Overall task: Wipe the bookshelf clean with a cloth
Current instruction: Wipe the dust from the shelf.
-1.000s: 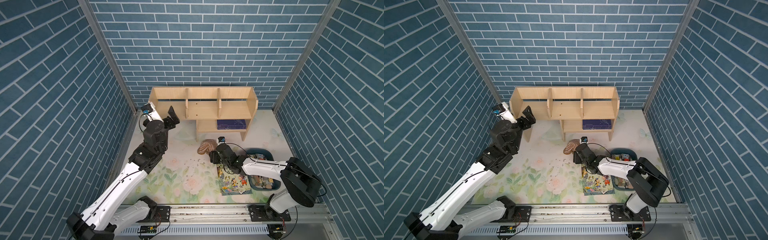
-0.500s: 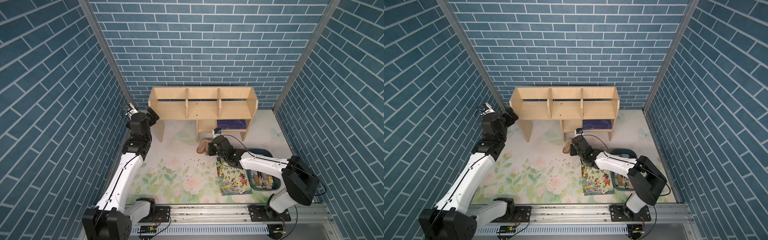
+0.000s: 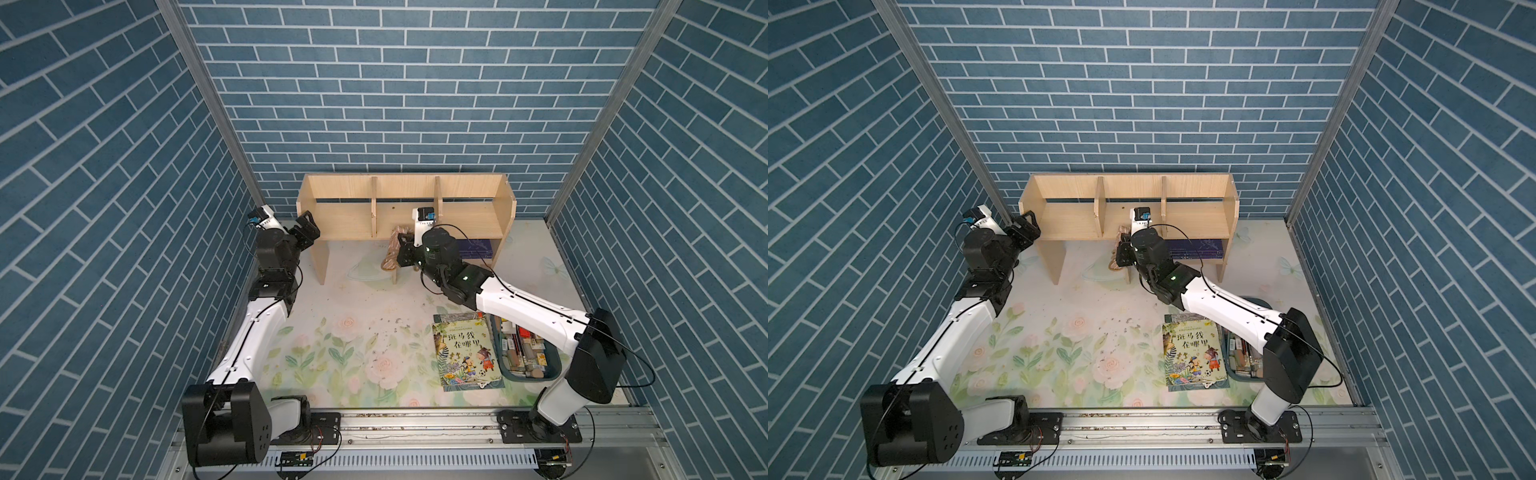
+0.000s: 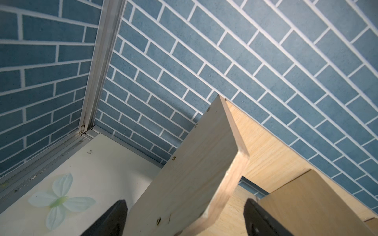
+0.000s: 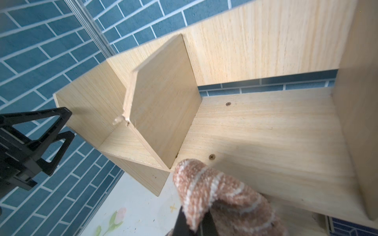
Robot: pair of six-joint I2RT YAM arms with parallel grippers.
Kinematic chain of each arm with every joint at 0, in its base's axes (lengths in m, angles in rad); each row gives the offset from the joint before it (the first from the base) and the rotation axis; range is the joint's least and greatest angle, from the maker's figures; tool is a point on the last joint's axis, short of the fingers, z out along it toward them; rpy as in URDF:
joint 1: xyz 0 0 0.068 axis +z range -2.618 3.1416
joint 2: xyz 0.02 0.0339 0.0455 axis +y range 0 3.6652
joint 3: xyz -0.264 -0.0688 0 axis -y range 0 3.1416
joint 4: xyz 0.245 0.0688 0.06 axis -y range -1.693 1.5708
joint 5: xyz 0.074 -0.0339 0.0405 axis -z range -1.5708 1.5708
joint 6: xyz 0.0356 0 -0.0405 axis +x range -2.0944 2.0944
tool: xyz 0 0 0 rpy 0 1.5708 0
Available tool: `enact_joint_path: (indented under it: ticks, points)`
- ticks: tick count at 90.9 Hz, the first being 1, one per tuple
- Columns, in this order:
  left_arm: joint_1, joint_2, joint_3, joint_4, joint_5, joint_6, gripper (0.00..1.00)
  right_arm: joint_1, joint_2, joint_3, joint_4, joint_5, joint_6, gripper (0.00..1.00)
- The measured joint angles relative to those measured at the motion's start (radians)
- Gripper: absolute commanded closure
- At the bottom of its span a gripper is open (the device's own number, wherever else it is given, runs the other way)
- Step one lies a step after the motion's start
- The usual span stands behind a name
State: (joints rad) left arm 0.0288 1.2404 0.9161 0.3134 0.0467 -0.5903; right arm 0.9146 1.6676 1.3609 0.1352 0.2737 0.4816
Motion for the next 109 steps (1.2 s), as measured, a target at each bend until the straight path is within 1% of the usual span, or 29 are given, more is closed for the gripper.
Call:
enact_joint_path:
  ticks: [8, 20, 27, 36, 50, 61, 70, 78, 85, 94, 103, 109]
  points:
    - [0.0, 0.004, -0.027, 0.027, 0.019, 0.003, 0.16, 0.006, 0.047, -0.053, 0.027, -0.003, 0.002, 1.0]
    - [0.0, 0.014, -0.029, 0.061, 0.034, 0.014, 0.25, 0.019, 0.119, -0.151, 0.047, -0.013, 0.013, 1.0]
    - [0.0, 0.016, -0.029, 0.079, 0.041, 0.019, 0.33, 0.023, 0.152, -0.179, 0.041, -0.016, 0.019, 1.0]
    - [-0.002, 0.017, -0.031, 0.092, 0.045, 0.032, 0.41, 0.023, 0.156, -0.174, 0.029, -0.01, 0.017, 1.0]
    - [-0.004, 0.017, -0.04, 0.107, 0.044, 0.051, 0.54, 0.023, 0.124, -0.094, 0.014, 0.031, -0.003, 1.0]
    - [-0.01, 0.018, -0.047, 0.111, 0.042, 0.058, 0.62, 0.023, 0.062, -0.063, 0.043, 0.075, -0.019, 1.0]
    - [-0.017, 0.019, -0.048, 0.11, 0.028, 0.071, 0.7, 0.024, 0.047, -0.06, 0.09, 0.087, -0.024, 1.0]
    - [-0.018, 0.023, -0.048, 0.111, 0.018, 0.09, 0.76, 0.024, 0.076, -0.06, 0.108, 0.089, -0.025, 1.0]
    - [-0.023, 0.023, -0.048, 0.11, 0.007, 0.137, 0.81, 0.025, 0.124, -0.06, 0.111, 0.088, -0.021, 1.0]
    - [-0.031, 0.023, -0.048, 0.11, -0.011, 0.159, 0.84, 0.027, 0.175, -0.086, 0.108, 0.077, -0.006, 1.0]
    - [-0.039, 0.023, -0.048, 0.11, -0.032, 0.171, 0.89, 0.027, 0.182, -0.124, 0.077, 0.068, 0.011, 1.0]
    - [-0.042, 0.026, -0.048, 0.111, -0.04, 0.178, 0.91, 0.027, 0.175, -0.125, 0.074, 0.063, 0.011, 1.0]
